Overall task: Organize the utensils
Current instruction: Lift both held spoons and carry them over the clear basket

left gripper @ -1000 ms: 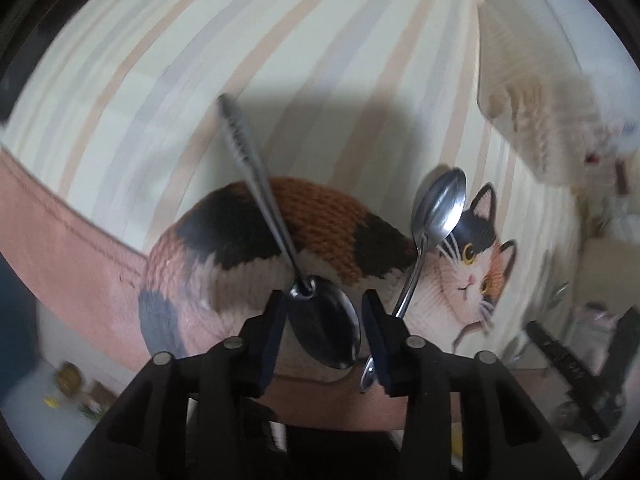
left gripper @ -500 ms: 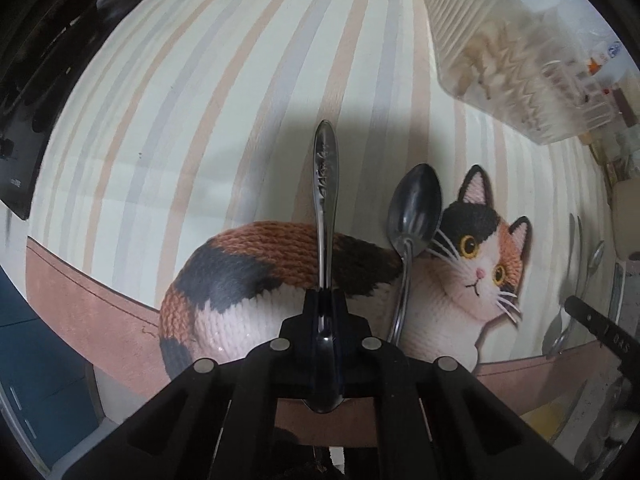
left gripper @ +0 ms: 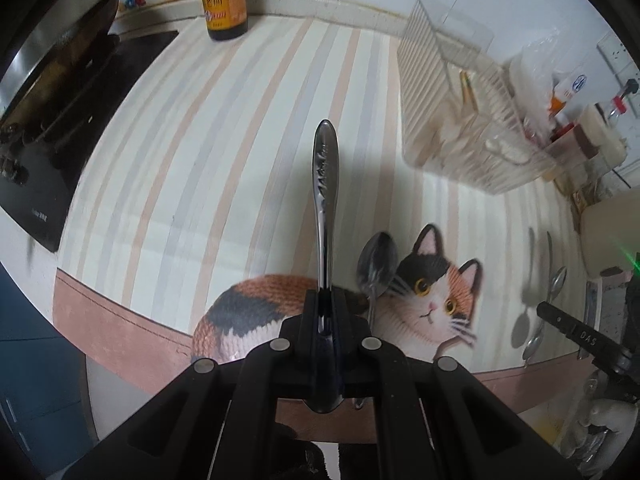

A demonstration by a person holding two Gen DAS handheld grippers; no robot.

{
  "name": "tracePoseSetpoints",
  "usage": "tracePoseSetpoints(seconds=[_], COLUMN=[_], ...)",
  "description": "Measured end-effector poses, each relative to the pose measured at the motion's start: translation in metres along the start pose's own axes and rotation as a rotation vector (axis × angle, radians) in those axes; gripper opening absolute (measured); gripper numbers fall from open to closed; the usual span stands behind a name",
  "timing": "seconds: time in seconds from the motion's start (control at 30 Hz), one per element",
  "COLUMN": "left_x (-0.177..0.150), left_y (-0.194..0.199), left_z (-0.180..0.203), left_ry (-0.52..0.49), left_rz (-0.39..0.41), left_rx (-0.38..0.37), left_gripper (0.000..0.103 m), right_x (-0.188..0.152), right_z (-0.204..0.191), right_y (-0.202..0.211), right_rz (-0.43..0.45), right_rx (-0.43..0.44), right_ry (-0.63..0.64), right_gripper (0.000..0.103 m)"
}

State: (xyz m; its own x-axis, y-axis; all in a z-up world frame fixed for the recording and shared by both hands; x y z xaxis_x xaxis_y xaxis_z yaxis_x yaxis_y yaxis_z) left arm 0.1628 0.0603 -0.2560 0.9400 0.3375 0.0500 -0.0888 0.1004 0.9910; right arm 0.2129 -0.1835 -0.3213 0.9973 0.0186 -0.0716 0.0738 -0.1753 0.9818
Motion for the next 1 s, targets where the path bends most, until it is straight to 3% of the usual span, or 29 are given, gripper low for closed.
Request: tracePoseSetpoints(seconds=[0.13,0.6,0.83,1.0], left_x=[0.006,0.036,0.082,0.126], left_y=[0.012,0.063,0.103,0.106], left_z=[-0.005,0.052,0.094,0.118], left_ry=[-0.011,-0.093,-0.151,-0.176], left_rz=[0.018,0.112,0.159,0.14], left_rx=[-0.016,-0.099,-0.186,-0.234], left_gripper=[0.004,0.004,0.004,0.004], right_x=[0.009,0.04,0.082,0.129], right_z=[-0.007,-0.023,-0.048,-0.065], right_y=[0.008,0.076,0.128,0.144], right_rz=[0.012,0.1,0.174,0.192], right_rx=[0.008,0.087,0.151,0.172], right_ry=[0.015,0.066,0.112,0.122], right_gripper=[0.005,0.005,0.005,0.005])
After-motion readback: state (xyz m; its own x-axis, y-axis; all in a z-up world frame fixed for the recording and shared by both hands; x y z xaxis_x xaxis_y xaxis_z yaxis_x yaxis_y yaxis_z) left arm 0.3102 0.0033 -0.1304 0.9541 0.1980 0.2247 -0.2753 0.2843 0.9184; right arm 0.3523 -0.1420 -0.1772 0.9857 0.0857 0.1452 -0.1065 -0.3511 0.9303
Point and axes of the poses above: each gripper's, at about its wrist camera, not at the fingertips, and y roughly against the way its jaws point, z to its right, x to its top, the point moved 4 cm from there along -y, roughly the way its jaws point, and after that the axes turned 8 degrees about -z, right-handed, at the moved point
